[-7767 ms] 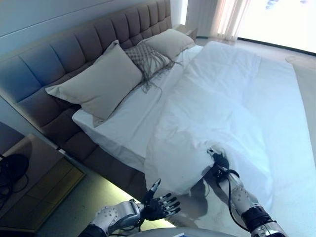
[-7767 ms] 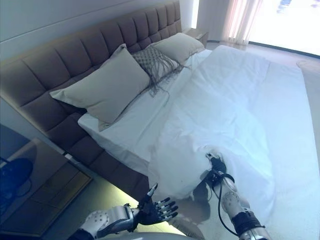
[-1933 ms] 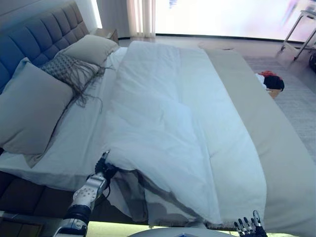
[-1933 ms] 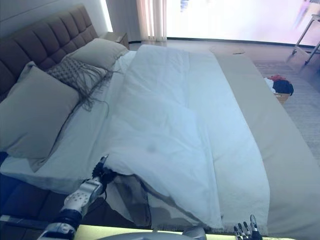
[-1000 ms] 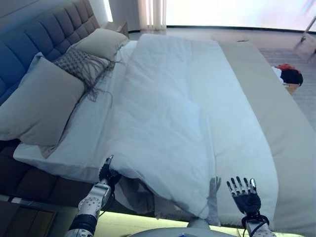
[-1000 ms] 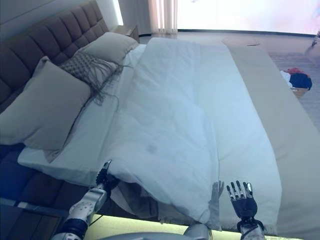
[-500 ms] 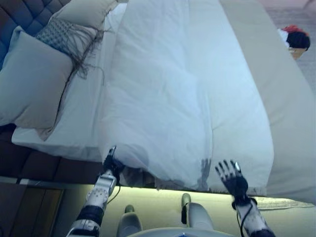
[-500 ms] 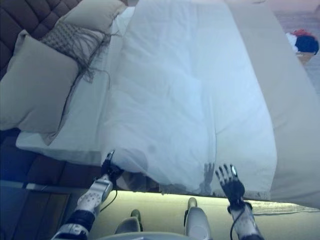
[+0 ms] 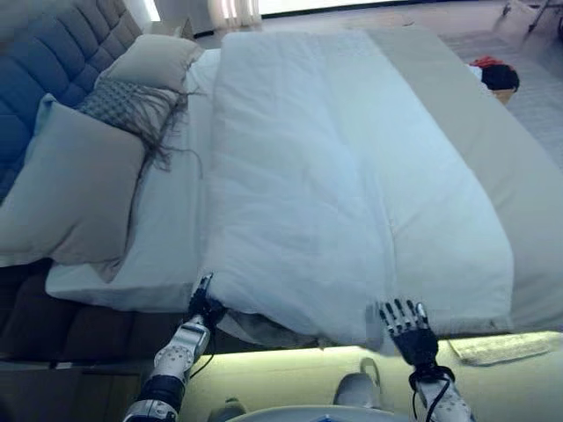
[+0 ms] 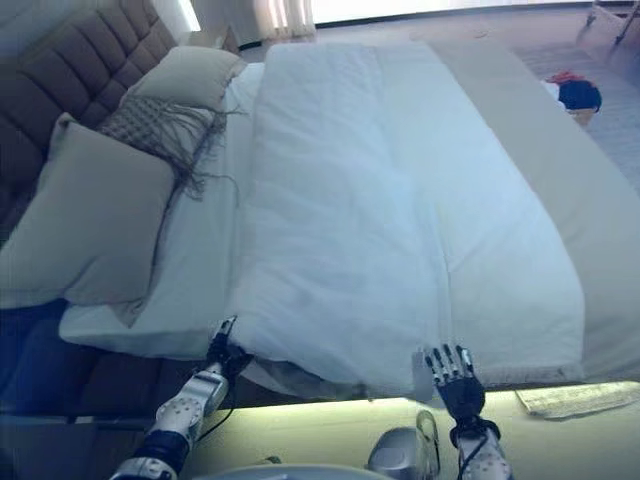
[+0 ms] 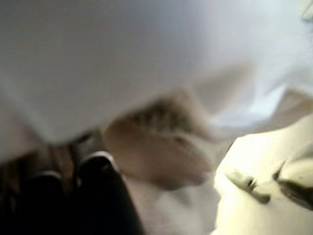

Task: Make the bed neatly

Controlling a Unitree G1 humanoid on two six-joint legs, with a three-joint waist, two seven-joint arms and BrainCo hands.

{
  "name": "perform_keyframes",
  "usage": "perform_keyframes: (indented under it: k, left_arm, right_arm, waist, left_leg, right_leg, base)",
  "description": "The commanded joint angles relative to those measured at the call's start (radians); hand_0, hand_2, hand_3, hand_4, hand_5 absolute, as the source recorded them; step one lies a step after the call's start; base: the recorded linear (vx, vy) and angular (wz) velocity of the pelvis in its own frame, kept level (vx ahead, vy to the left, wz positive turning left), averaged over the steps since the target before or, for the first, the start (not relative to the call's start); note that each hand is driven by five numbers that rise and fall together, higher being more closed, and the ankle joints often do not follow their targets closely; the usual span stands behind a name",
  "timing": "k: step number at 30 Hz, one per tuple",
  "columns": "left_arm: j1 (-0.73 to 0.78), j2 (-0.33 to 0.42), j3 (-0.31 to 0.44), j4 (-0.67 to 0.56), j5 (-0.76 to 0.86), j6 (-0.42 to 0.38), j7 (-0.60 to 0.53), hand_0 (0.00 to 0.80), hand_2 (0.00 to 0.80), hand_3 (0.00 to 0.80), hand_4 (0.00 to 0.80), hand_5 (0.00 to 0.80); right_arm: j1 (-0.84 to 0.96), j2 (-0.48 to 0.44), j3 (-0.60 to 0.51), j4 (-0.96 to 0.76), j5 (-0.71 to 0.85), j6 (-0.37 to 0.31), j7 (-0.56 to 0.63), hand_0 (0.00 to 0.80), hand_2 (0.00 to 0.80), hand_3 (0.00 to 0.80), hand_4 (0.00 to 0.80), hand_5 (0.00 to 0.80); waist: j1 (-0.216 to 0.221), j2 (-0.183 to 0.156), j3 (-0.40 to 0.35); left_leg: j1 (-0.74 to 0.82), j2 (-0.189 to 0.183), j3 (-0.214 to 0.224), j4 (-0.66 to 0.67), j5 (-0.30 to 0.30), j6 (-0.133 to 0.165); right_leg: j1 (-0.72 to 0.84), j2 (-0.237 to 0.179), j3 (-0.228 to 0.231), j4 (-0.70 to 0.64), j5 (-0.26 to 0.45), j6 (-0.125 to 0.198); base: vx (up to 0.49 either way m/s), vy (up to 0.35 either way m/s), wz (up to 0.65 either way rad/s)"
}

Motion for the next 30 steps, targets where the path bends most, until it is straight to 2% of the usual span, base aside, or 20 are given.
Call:
perform_keyframes:
  k: [1,2,3,5,6,8,10,13,15,18,22,25,30]
  left_arm:
    - [0.024,0.057,0.104,-0.163,0.086,0.002,-0.02,0.8,0.8,0.8,0.8,0.8]
    - [0.039,0.072,0.122,-0.165,0.085,0.023,-0.019,0.8,0.8,0.8,0.8,0.8]
    - [0.04,0.077,0.128,-0.163,0.085,0.027,-0.019,0.8,0.8,0.8,0.8,0.8]
    - [0.027,0.093,0.142,-0.116,0.079,0.013,-0.01,0.8,0.8,0.8,0.8,0.8]
    - [0.007,0.103,0.136,-0.066,0.068,-0.002,-0.022,0.8,0.8,0.8,0.8,0.8]
    - [-0.008,0.11,0.134,-0.025,0.048,-0.019,-0.011,0.8,0.8,0.8,0.8,0.8]
    - [0.001,0.125,0.162,0.015,0.063,-0.058,0.014,0.8,0.8,0.8,0.8,0.8]
    - [0.001,0.155,0.223,0.084,0.088,-0.08,0.035,0.8,0.8,0.8,0.8,0.8]
    - [-0.019,0.2,0.286,0.193,0.157,-0.074,0.018,0.8,0.8,0.8,0.8,0.8]
    - [-0.035,0.259,0.341,0.334,0.28,-0.092,-0.004,0.8,0.8,0.8,0.8,0.8]
    - [-0.021,0.35,0.434,0.455,0.388,-0.103,-0.028,0.8,0.8,0.8,0.8,0.8]
    - [0.002,0.438,0.489,0.496,0.492,-0.099,-0.049,0.8,0.8,0.8,0.8,0.8]
    - [0.016,0.559,0.559,0.556,0.502,-0.086,-0.094,0.8,0.8,0.8,0.8,0.8]
  right_arm:
    - [-0.039,-0.031,-0.018,-0.119,0.021,0.027,0.018,0.0,0.0,0.0,0.0,0.0]
    - [-0.024,-0.017,-0.009,-0.148,0.027,0.031,0.01,0.0,0.0,0.0,0.0,0.0]
    - [-0.016,-0.013,-0.006,-0.155,0.026,0.031,0.01,0.0,0.0,0.0,0.0,0.0]
    - [0.039,0.007,-0.003,-0.165,0.012,0.031,0.042,0.0,0.0,0.0,0.0,0.0]
    - [0.054,0.002,0.003,-0.145,0.021,0.014,0.058,0.0,0.0,0.0,0.0,0.0]
    - [0.062,-0.005,0.004,-0.119,0.04,-0.008,0.069,0.0,0.0,0.0,0.0,0.0]
    - [0.058,-0.011,0.013,-0.103,0.069,-0.01,0.066,0.0,0.0,0.0,0.0,0.0]
    - [0.066,-0.013,-0.014,-0.109,0.042,0.006,0.067,0.0,0.0,0.0,0.0,0.0]
    - [0.076,-0.037,-0.028,-0.106,0.033,0.014,0.068,0.0,0.0,0.0,0.0,0.0]
    - [0.063,-0.064,-0.052,-0.078,0.043,0.021,0.06,0.0,0.0,0.0,0.0,0.0]
    - [0.047,-0.08,-0.058,-0.073,0.023,0.022,0.041,0.0,0.0,0.0,0.0,0.0]
    - [0.044,-0.089,-0.052,-0.09,0.012,0.029,0.017,0.0,0.0,0.0,0.0,0.0]
    - [0.034,-0.097,-0.041,-0.101,-0.009,0.038,0.007,0.0,0.0,0.0,0.0,0.0]
  waist:
    - [0.011,0.023,-0.033]
    - [0.018,0.02,-0.036]
    - [0.019,0.019,-0.041]
    - [0.016,0.005,-0.058]
    - [0.008,-0.003,-0.066]
    - [0.0,-0.012,-0.07]
    - [0.004,-0.018,-0.068]
    - [0.004,-0.025,-0.072]
    - [-0.001,-0.025,-0.081]
    - [0.006,-0.023,-0.093]
    - [0.015,-0.015,-0.101]
    - [0.026,-0.007,-0.105]
    - [0.039,0.008,-0.112]
  left_leg:
    - [-0.036,0.102,0.009,-0.015,0.078,0.049]
    - [-0.038,0.09,0.008,-0.018,0.08,0.062]
    - [-0.042,0.084,0.009,-0.022,0.084,0.067]
    - [-0.05,0.053,0.005,-0.031,0.086,0.09]
    - [-0.059,0.034,-0.027,-0.028,0.081,0.096]
    - [-0.06,0.019,-0.053,-0.03,0.077,0.095]
    - [-0.033,0.048,-0.038,-0.063,0.087,0.085]
    - [-0.027,0.067,-0.03,-0.093,0.105,0.072]
    - [-0.025,0.088,-0.016,-0.111,0.125,0.054]
    - [-0.018,0.112,-0.006,-0.14,0.152,0.033]
    - [-0.008,0.125,-0.001,-0.152,0.167,0.024]
    - [0.001,0.127,0.004,-0.159,0.175,0.025]
    - [-0.003,0.12,-0.001,-0.156,0.175,0.031]
  right_leg:
    - [-0.027,-0.064,-0.036,0.053,0.057,0.044]
    - [-0.03,-0.037,-0.043,0.076,0.037,0.044]
    - [-0.033,-0.029,-0.045,0.081,0.034,0.044]
    - [-0.026,0.012,-0.058,0.096,0.001,0.044]
    - [-0.023,0.03,-0.03,0.084,-0.001,0.037]
    - [-0.027,0.048,-0.005,0.064,0.018,0.032]
    - [-0.018,0.065,-0.019,0.029,0.022,0.036]
    - [0.005,0.085,-0.035,-0.011,0.018,0.041]
    - [0.027,0.098,-0.053,-0.031,0.008,0.043]
    - [0.057,0.1,-0.095,-0.04,-0.011,0.041]
    - [0.09,0.098,-0.128,-0.045,-0.026,0.033]
    - [0.107,0.096,-0.145,-0.047,-0.032,0.031]
    - [0.117,0.089,-0.155,-0.045,-0.041,0.033]
  base:
    - [-0.077,0.274,-0.65]
    - [-0.068,0.19,-0.62]
    - [-0.057,0.129,-0.48]
    - [-0.016,0.127,-0.19]
    - [0.025,0.096,-0.1]
    - [0.036,0.019,0.11]
    - [0.023,-0.067,0.21]
    - [-0.001,-0.04,-0.05]
    - [0.026,-0.012,-0.04]
    - [0.052,0.023,0.12]
    - [0.06,0.067,0.17]
    - [0.069,0.081,0.12]
    - [0.057,0.085,0.03]
